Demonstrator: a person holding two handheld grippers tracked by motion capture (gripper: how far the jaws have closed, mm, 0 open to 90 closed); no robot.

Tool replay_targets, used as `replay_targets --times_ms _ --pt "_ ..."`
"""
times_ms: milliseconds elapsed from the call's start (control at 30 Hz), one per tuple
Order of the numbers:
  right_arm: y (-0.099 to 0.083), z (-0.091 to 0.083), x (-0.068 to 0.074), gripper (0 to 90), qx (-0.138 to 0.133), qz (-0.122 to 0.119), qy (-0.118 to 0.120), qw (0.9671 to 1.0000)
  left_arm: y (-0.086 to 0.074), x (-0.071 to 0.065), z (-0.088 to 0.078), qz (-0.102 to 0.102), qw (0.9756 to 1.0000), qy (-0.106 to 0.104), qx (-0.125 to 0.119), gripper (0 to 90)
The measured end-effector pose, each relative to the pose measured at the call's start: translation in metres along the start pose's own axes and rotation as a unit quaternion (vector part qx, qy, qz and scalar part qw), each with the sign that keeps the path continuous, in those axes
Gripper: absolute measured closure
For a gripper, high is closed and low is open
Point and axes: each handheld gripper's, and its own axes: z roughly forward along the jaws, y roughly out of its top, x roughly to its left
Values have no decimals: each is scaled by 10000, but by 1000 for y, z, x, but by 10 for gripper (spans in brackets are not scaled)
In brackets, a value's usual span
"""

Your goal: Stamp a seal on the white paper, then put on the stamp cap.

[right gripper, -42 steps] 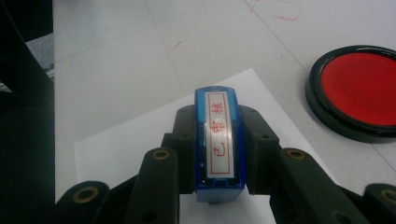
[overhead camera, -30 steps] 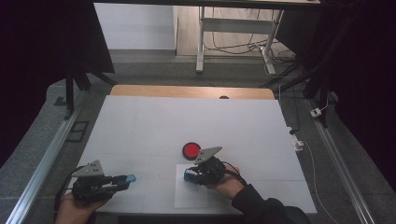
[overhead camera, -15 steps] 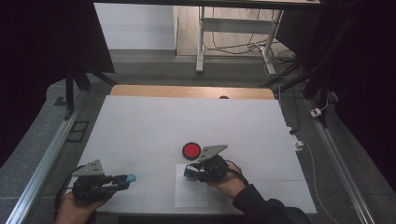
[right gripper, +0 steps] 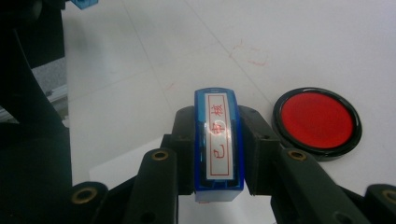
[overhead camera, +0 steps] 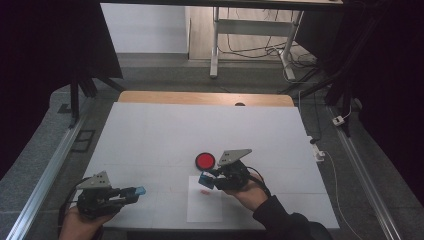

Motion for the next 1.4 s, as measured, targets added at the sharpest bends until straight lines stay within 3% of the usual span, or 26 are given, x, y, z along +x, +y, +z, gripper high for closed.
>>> replay_targets --times_ms 467,933,1400 --pt "10 -24 7 705 -310 -323 -80 9990 0 0 0 5 10000 -30 4 689" --pt "18 -35 10 706 -575 -327 39 9978 0 0 0 -2 10000 -50 30 688" --pt "21 -38 11 706 -614 -336 103 9975 1 1 0 -35 10000 -92 -8 688"
